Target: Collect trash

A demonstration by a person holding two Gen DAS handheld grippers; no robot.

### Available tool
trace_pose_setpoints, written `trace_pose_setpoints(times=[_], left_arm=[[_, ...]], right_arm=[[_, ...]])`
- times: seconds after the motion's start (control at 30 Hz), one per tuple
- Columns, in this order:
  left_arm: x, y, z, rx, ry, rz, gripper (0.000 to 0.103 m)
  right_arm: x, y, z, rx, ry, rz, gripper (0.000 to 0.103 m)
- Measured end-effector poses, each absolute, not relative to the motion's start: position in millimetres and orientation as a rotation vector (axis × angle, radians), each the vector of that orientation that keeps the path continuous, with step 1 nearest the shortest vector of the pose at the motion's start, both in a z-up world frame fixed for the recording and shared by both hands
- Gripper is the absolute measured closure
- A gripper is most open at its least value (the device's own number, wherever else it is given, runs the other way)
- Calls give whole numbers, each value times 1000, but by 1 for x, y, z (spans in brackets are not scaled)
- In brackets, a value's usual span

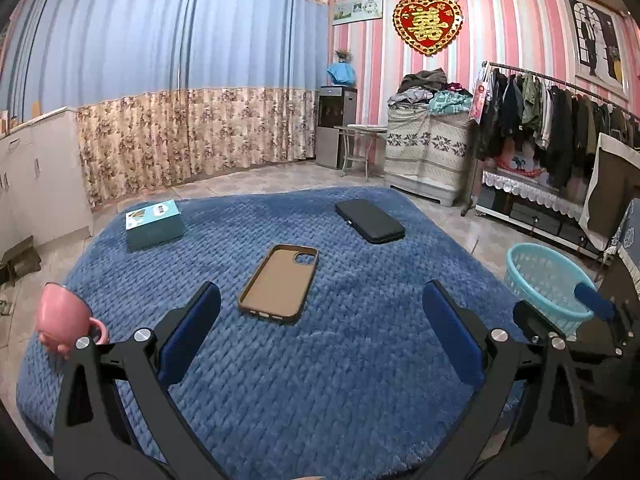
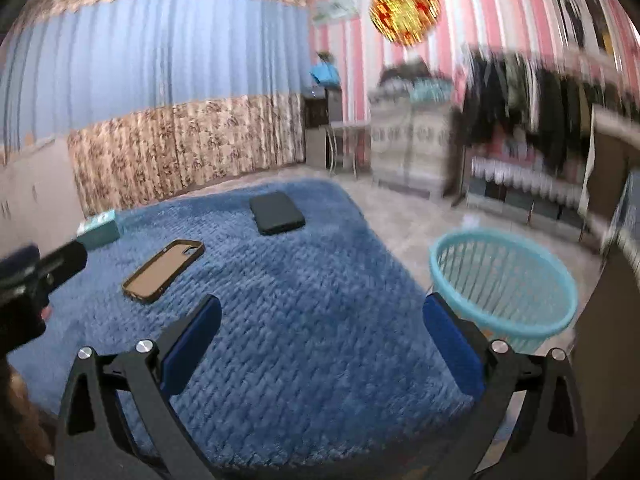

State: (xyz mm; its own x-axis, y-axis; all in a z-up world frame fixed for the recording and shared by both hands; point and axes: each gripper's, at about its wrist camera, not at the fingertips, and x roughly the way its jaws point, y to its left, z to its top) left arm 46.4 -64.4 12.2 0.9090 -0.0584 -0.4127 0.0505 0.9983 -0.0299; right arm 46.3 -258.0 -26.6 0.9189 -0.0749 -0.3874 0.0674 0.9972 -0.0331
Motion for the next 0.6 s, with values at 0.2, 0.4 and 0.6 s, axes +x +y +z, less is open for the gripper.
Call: trace_pose_setpoints(times=[0.2,0.4,0.6], left_arm=[[29,-60,5,10,391,-34,5],[24,-50,-5,3,399,1,5],[23,-46,-3,-15,393,-6,5]], right_arm=[[37,-257,-22,-28,382,-48,4],[33,-259,-21,-19,377,-30,4],[33,-257,-21,-21,368,-18,5]])
